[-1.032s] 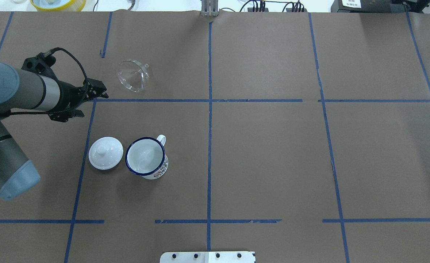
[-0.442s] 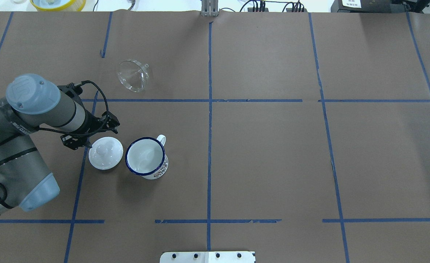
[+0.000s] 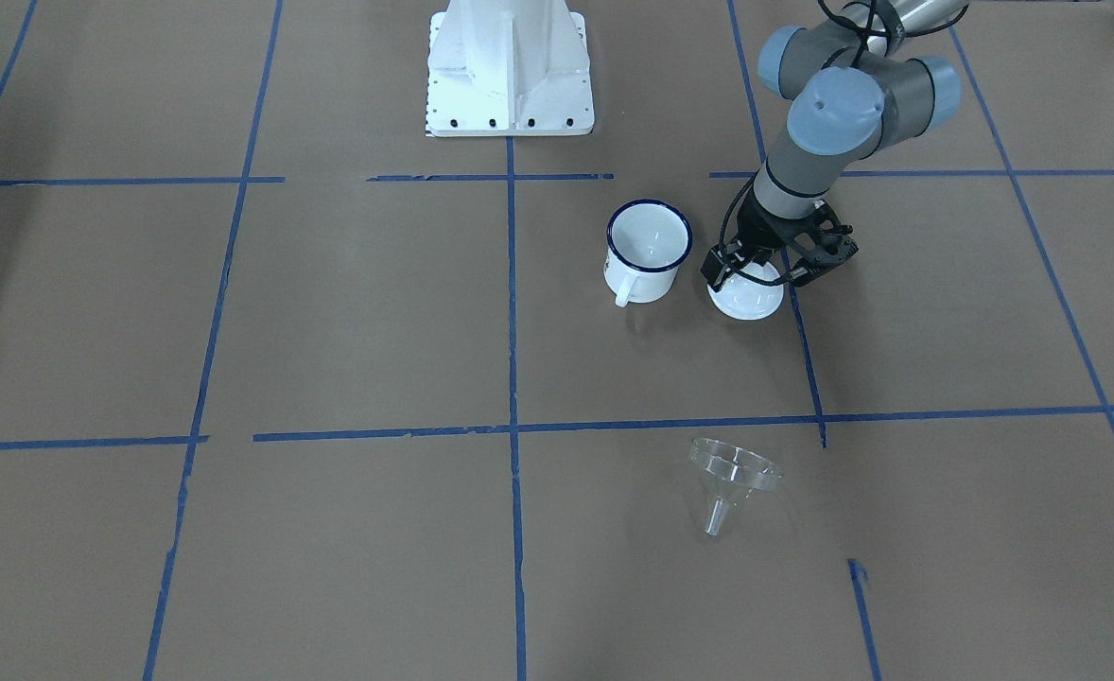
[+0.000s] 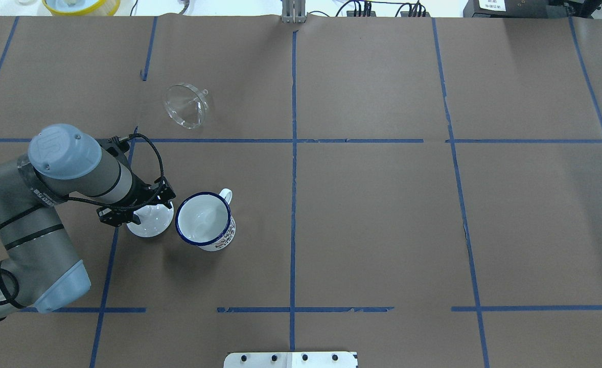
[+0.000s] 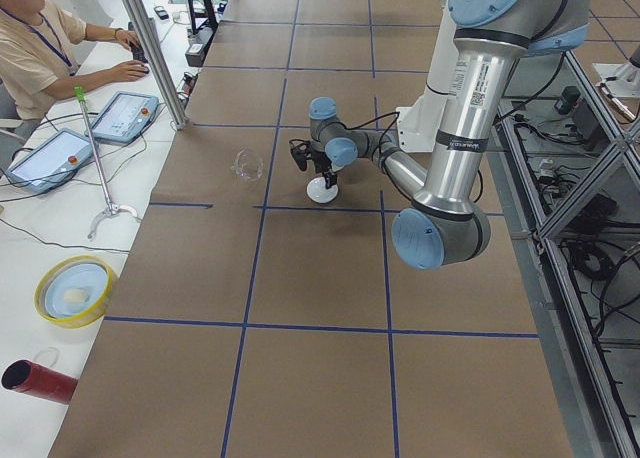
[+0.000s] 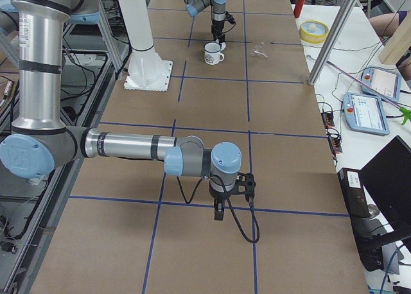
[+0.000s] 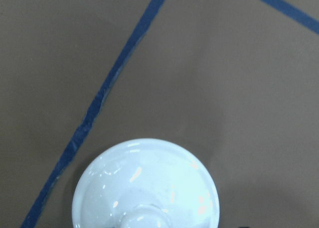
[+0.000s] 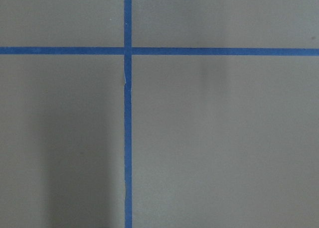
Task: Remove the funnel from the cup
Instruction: 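Lower the left gripper and grasp the lid by its knob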
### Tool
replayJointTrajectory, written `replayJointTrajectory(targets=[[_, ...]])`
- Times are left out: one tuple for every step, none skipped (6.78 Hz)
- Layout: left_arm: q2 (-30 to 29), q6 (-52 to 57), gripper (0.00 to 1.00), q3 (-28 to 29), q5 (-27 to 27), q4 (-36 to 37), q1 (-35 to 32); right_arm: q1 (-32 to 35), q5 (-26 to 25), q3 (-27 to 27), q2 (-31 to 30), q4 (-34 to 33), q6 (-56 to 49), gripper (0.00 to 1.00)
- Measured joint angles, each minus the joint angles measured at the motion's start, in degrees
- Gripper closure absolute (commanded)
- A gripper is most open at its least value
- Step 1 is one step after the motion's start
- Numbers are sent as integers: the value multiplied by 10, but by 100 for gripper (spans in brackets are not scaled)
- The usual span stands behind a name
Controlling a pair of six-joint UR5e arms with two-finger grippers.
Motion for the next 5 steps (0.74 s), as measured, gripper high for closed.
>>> replayJointTrajectory(targets=[[0,0,31,-3,0,10,1,0,0,0,0,0,0,0],[1,1,31,-8,0,15,2,0,0,0,0,0,0,0],[2,2,31,-12,1,18,2,0,0,0,0,0,0,0],[2,3,31,-14,2,19,1,0,0,0,0,0,0,0],[3,4,31,-15,3,19,1,0,0,0,0,0,0,0]])
